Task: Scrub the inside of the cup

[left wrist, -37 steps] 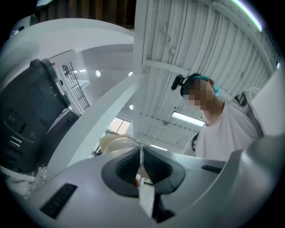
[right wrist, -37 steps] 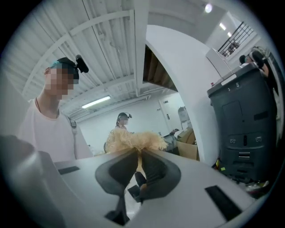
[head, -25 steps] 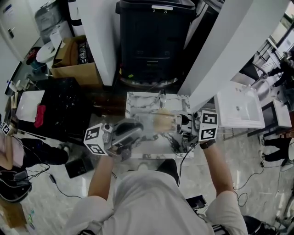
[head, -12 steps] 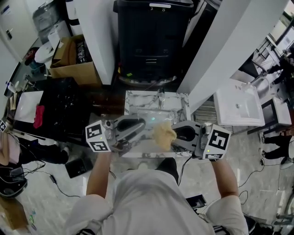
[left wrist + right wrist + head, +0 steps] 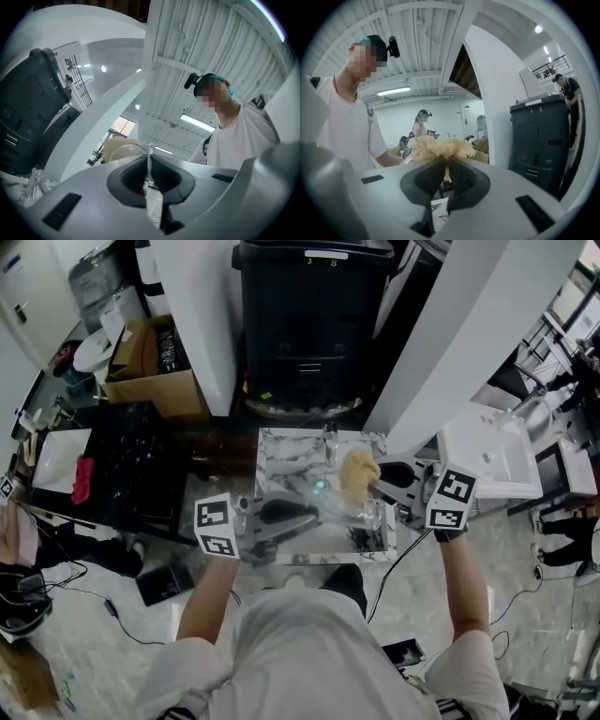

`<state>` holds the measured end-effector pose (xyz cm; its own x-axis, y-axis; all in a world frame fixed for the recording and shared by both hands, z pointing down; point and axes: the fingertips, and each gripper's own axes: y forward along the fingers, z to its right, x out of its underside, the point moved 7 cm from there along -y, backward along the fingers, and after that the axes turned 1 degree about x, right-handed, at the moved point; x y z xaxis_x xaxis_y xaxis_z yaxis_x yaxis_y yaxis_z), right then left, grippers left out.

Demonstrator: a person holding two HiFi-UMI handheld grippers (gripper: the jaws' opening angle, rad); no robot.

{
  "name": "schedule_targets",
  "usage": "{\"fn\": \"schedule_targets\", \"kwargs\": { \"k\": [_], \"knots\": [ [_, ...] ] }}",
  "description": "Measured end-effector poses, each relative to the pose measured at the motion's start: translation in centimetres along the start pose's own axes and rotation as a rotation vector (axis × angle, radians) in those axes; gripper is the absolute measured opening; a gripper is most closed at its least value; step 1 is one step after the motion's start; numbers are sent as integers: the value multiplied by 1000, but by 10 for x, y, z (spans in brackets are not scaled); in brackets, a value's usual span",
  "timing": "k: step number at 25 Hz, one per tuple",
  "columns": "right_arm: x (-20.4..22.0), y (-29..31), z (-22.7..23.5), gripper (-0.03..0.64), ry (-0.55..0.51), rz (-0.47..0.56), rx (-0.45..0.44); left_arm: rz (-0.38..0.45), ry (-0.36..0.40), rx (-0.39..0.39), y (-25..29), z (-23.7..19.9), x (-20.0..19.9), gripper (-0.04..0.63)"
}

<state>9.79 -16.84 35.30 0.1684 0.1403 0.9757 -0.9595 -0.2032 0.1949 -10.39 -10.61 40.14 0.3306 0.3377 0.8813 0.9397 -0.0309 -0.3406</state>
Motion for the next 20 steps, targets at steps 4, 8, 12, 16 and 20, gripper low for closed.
{"fn": "schedule_targets", "kwargs": {
  "k": [4, 8, 12, 16, 20],
  "knots": [
    [26, 2, 10, 32, 146, 35, -66, 64, -19, 29, 0, 2, -11, 25],
    [45, 5, 0, 32, 245, 73, -120, 147, -29, 29, -3, 3, -27, 25],
    [56, 10, -26, 32, 207, 27, -162, 178, -6, -43, -11, -7, -35, 25],
    [39, 4, -47, 32, 128, 15, -173, 148, -3, -106, -21, -18, -30, 25],
    [10, -9, -57, 32, 39, 45, -190, 118, 6, -135, -27, -22, -25, 25]
  ]
}}
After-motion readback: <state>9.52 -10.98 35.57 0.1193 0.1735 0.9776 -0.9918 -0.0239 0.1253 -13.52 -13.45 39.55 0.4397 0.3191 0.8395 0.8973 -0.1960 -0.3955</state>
